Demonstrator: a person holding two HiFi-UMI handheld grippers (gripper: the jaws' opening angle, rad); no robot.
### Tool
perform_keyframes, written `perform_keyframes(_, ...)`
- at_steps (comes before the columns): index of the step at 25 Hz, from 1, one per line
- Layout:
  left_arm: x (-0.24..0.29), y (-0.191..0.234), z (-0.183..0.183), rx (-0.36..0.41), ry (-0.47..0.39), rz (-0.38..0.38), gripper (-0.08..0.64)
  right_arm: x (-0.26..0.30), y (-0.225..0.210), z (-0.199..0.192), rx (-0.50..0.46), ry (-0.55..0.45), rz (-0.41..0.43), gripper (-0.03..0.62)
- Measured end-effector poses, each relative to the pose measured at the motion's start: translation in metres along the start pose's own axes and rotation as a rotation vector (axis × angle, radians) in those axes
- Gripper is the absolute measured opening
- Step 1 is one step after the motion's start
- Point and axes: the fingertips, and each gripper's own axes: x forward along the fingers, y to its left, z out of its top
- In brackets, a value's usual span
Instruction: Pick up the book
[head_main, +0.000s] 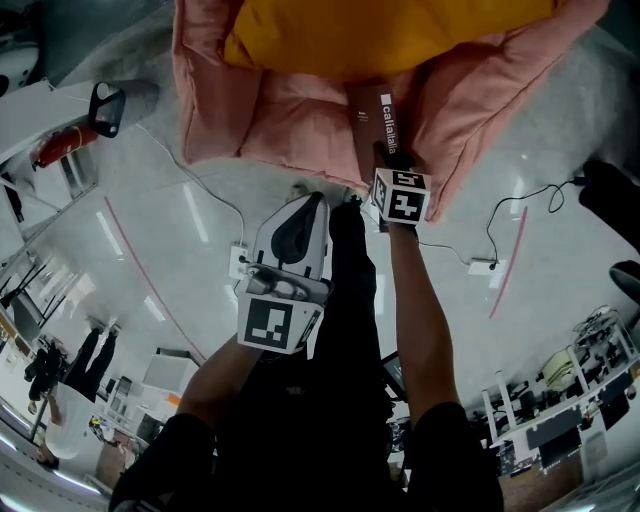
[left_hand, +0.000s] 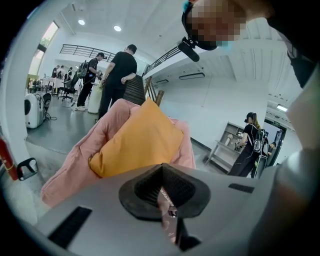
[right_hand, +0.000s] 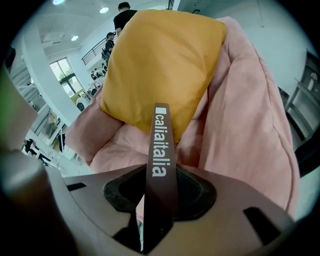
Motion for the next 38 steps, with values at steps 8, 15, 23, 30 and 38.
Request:
perform_keyframes(8,-0.009,0.0,0.02,0.003,-0.03,-0.006,0.008,-0.021,0.007,0.004,0.001,-0.017,-0.017,0.144)
perform_keyframes(15,-0.02,-0.005,0.038,0.013,-0.06,-0.016,0.008,-0.044,0.014,0.017,-0.004,-0.049,-0.028,0.144)
perform_keyframes(23,-0.042,-0.007,0.057,0.041,-0.086,-0.034,0.008,-0.073,0.027,0.029,-0.015,-0.084,-0.049,0.144)
perform_keyframes(30,-0.065,-0.014,0.072,0.054,-0.108,-0.047,0.007,-0.103,0.034,0.038,-0.028,-0.114,-0.069,0.144)
perform_keyframes(38,-0.099,-0.019,0.105,0.051,-0.154,-0.057,0.008,-0.147,0.055,0.042,-0.014,-0.147,-0.093,0.143)
